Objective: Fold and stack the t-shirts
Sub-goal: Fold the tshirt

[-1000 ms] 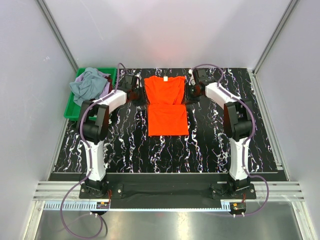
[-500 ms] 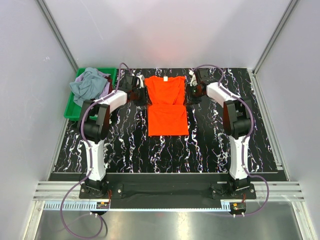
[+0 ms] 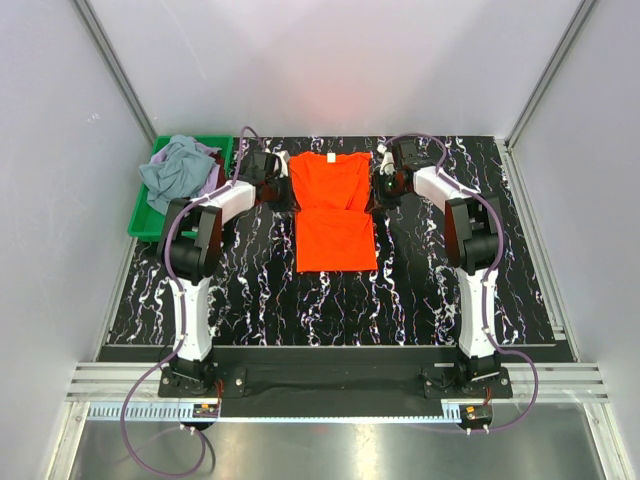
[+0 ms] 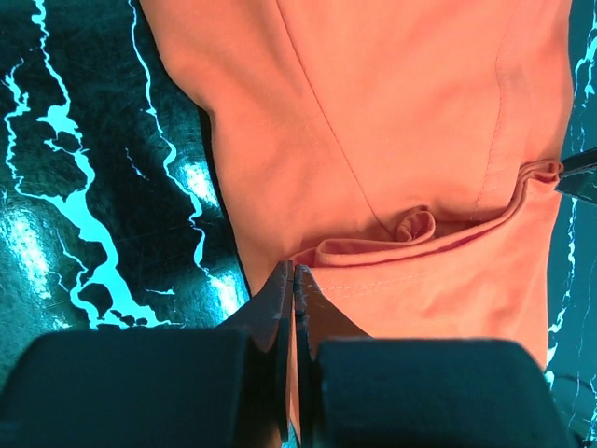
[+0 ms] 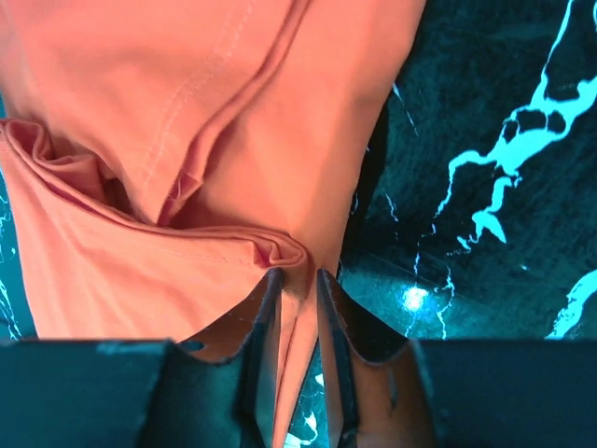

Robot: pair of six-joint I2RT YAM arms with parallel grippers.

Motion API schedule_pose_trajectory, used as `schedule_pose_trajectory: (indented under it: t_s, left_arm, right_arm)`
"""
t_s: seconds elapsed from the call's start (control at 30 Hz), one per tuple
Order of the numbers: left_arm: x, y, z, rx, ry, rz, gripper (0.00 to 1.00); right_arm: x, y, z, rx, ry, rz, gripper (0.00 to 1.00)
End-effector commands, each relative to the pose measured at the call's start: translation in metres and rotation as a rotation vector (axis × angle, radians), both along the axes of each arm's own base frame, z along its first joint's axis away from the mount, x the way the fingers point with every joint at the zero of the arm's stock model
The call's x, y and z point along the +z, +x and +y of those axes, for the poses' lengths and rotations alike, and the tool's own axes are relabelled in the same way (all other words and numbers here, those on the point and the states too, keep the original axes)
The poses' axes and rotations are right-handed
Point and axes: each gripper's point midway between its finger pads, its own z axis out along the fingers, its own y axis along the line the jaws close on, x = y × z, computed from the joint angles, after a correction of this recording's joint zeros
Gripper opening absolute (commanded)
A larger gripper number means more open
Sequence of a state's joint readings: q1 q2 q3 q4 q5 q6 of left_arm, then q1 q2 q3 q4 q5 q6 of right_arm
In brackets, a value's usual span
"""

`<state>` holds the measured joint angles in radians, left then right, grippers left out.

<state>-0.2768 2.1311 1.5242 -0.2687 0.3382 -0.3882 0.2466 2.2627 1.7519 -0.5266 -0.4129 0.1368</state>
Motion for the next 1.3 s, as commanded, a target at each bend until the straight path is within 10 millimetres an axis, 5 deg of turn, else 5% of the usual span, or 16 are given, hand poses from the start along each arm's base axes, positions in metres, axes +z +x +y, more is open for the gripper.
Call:
schedule_pose_trajectory:
  t_s: [0.0,0.13,0.33,1.03,1.27]
  left_arm:
    - [0.022,0.022,-0.001,0.001,-0.029,-0.087,0.00]
    - [0.021,0.025,0.001,0.016,-0.033,-0.089,0.00]
    - [0.026,0.031,0.003,0.047,-0.045,-0.105,0.00]
    - [0.030,0.051,-0.001,0.105,-0.115,-0.129,0.00]
    - [0.032,0.058,-0.006,0.106,-0.152,-0.140,0.00]
  right_arm:
    - [0.014,0.013,0.011,0.035,0.050,-0.064,0.27]
    - [0.017,0.017,0.013,0.032,0.064,-0.079,0.24]
    - [0.023,0.023,0.013,0.023,0.059,-0.109,0.00]
    - [0.049,0.037,-0.007,-0.126,0.020,-0.262,0.00]
    - [0.047,0.042,-0.017,-0.200,-0.007,-0.291,0.20]
